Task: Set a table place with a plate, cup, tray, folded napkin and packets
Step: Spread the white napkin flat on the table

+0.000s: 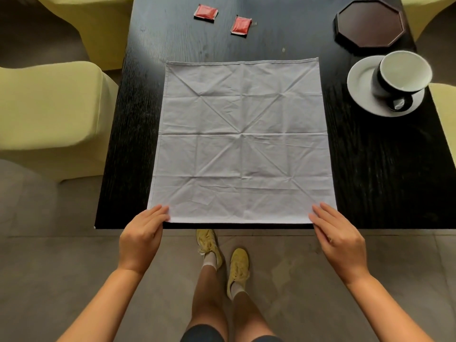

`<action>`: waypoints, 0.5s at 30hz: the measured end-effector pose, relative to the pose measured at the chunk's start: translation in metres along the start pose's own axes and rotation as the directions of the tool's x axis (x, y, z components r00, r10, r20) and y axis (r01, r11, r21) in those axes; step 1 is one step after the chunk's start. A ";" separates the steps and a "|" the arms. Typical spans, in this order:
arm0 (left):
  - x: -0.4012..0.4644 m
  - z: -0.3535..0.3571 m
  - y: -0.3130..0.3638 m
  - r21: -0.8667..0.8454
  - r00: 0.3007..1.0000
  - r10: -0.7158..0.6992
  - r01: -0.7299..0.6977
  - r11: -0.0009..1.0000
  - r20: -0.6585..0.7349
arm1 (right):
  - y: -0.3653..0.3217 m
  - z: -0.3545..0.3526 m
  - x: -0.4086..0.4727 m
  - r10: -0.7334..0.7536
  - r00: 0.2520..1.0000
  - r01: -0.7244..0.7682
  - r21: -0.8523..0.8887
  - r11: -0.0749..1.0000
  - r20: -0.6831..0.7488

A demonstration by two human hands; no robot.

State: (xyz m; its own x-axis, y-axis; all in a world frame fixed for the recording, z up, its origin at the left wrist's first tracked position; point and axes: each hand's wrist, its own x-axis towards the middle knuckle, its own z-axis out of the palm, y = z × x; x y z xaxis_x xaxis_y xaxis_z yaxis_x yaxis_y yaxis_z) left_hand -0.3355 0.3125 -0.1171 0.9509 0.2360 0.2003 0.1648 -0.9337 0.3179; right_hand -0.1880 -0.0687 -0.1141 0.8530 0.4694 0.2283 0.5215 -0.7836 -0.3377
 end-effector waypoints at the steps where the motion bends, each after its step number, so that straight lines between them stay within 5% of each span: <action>1: -0.002 0.000 0.001 -0.004 1.000 -0.010 0.010 1.000 0.000 | 0.000 -0.001 0.001 0.009 1.000 -0.009 -0.002 1.000 0.002; 6: -0.008 -0.003 0.005 -0.047 0.999 -0.039 0.039 0.998 0.011 | -0.002 -0.006 0.000 0.049 0.997 -0.050 0.015 0.999 0.062; 10: 0.010 -0.001 0.040 -0.141 0.993 -0.115 0.110 0.984 -0.032 | -0.028 -0.003 0.013 0.172 0.985 -0.168 0.113 0.979 -0.027; 15: 0.054 0.040 0.113 -0.037 0.978 -0.080 0.088 0.995 0.192 | -0.102 0.039 0.057 0.157 0.979 -0.155 -0.030 0.988 0.131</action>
State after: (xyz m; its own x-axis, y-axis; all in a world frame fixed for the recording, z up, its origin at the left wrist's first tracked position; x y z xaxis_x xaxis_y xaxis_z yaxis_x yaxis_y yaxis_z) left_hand -0.2552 0.2089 -0.1079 0.9673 0.2533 -0.0076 0.2383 -0.8987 0.3681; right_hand -0.1920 0.0541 -0.1021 0.9196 0.3897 0.0503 0.3826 -0.8587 -0.3409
